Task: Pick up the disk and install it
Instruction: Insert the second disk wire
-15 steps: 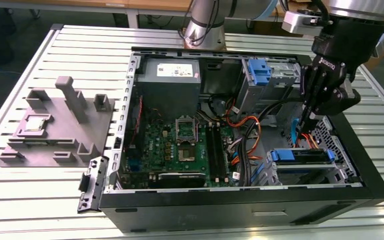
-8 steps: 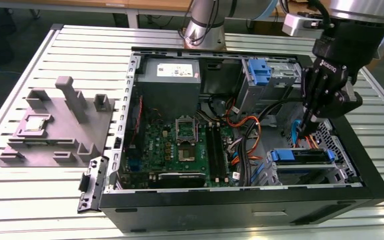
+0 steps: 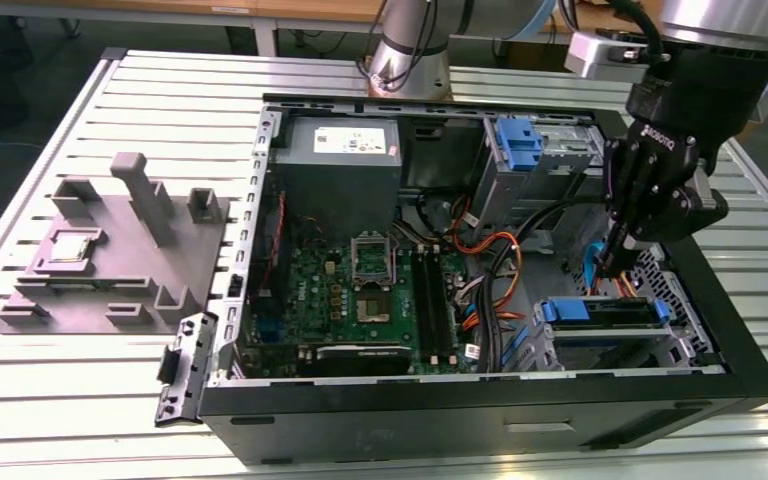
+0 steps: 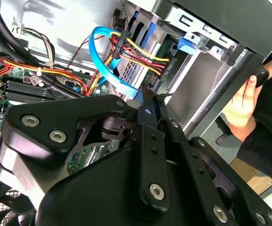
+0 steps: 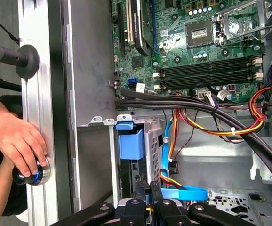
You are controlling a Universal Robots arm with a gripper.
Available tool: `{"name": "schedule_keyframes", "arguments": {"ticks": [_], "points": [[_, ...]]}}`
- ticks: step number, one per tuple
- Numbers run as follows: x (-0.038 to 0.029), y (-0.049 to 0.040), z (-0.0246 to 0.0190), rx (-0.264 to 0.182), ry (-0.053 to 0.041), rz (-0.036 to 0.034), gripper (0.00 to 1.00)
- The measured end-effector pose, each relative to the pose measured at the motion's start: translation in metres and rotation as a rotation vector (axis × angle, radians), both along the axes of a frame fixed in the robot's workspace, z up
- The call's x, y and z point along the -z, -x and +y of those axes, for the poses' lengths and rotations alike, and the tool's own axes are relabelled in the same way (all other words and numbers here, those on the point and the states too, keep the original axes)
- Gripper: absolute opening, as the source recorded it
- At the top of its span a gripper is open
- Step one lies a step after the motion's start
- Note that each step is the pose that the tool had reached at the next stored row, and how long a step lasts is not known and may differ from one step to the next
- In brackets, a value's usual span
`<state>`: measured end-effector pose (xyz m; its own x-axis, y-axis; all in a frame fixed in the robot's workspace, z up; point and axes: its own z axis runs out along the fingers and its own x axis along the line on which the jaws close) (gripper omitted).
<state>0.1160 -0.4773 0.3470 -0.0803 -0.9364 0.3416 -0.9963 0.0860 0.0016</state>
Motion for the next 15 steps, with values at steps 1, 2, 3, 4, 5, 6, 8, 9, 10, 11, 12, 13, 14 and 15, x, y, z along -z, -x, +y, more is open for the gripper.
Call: {"name": "schedule_keyframes", "arguments": {"ticks": [1, 2, 3, 4, 5, 6, 8, 9, 10, 11, 12, 13, 14, 15], "points": [[0.0002, 0.0001, -0.0004, 0.0, -0.0002, -0.0004, 0.16], [0.0002, 0.0001, -0.0005, -0.001, -0.0001, -0.0005, 0.16], [0.0002, 0.0001, -0.0006, -0.001, -0.0001, -0.0007, 0.16], [0.0002, 0.0001, -0.0006, -0.002, 0.0, -0.0007, 0.16], [0.0003, 0.0001, -0.0007, -0.003, -0.0001, -0.0008, 0.16], [0.0003, 0.0001, -0.0008, -0.003, 0.0, -0.0008, 0.16], [0.0004, 0.0002, -0.0009, -0.003, -0.0001, -0.001, 0.16], [0.0004, 0.0003, -0.001, -0.004, -0.0001, -0.0012, 0.16], [0.0004, 0.0002, -0.001, -0.004, 0.0, -0.0012, 0.16], [0.0004, 0.0002, -0.001, -0.004, 0.0, -0.0012, 0.16], [0.0004, 0.0002, -0.001, -0.004, 0.0, -0.0012, 0.16], [0.0004, 0.0002, -0.001, -0.005, -0.0001, -0.0012, 0.16], [0.0004, 0.0002, -0.0011, -0.005, 0.0, -0.0012, 0.16], [0.0004, 0.0003, -0.0011, -0.005, 0.0, -0.0012, 0.16]]}}
